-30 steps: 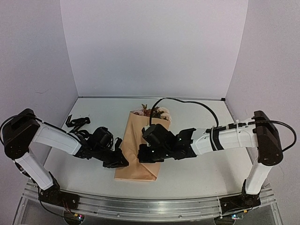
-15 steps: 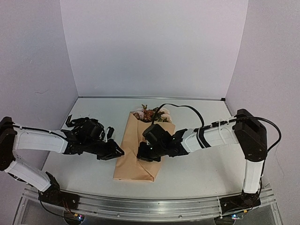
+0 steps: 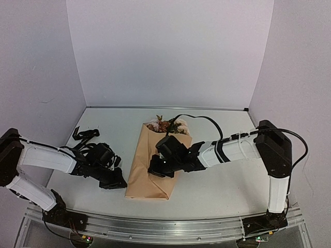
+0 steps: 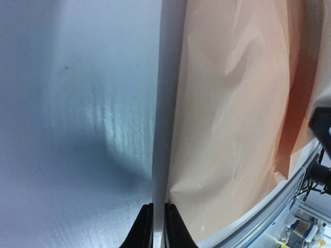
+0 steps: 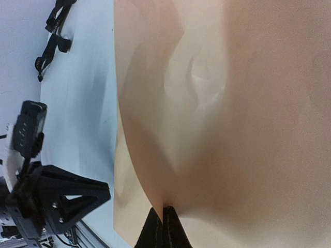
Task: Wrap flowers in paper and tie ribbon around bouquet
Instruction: Fold the two-thirds-folded wrapping paper at the center of the board, then press the fold line on the folded wrapping paper.
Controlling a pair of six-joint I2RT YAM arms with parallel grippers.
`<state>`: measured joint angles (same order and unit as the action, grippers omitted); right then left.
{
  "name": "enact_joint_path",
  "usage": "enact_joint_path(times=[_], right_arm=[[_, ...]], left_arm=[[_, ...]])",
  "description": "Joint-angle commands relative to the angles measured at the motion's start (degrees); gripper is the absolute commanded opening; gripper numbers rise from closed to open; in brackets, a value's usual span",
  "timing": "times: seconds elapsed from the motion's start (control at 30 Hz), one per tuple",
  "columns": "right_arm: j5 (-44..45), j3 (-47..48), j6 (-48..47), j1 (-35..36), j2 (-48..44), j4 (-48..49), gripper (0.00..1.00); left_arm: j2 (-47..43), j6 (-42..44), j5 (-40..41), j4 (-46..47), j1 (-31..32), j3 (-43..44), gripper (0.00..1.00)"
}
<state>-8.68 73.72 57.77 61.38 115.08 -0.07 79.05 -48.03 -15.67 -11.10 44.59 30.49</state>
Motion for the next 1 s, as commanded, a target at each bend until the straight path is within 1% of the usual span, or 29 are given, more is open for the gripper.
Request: enact_joint_path(times=[0.0,0.13,0.37,0.57,0.67,0.77,0.97], right_arm=[[-0.1,3.0,0.6,-0.8,0.8,0.9,0.00],[-0.5,3.8,-0.3,-1.9,1.0,0.2,0.00],[-2.1,3.6,-3.9,-2.3,0.9,-3.4,0.00],[-4.2,2.5,-5.6,-1.6,1.6,-4.1,0.00],[-3.5,2.2,-5.5,-1.3,2.6,-4.0,0.00],[-2.6,2.6,-6.2,-1.3,3.3,-4.1,0.00],[-2.4,3.3,-6.0,-1.3,4.4,-4.1,0.00]], left_arm=[[3.9,-1.1,-2.9,3.8,3.2,2.4,0.09],[7.7,-2.2,-4.1,7.1,5.0,4.8,0.08],[12.5,-2.2,-4.7,9.3,5.3,10.0,0.07],[14.7,-2.5,-5.5,12.3,5.3,10.6,0.05],[13.6,-2.5,-5.0,13.0,5.2,10.2,0.05],[11.3,-2.4,-3.3,12.4,5.1,9.4,0.08],[2.5,-2.4,-2.0,12.1,1.4,8.1,0.15]])
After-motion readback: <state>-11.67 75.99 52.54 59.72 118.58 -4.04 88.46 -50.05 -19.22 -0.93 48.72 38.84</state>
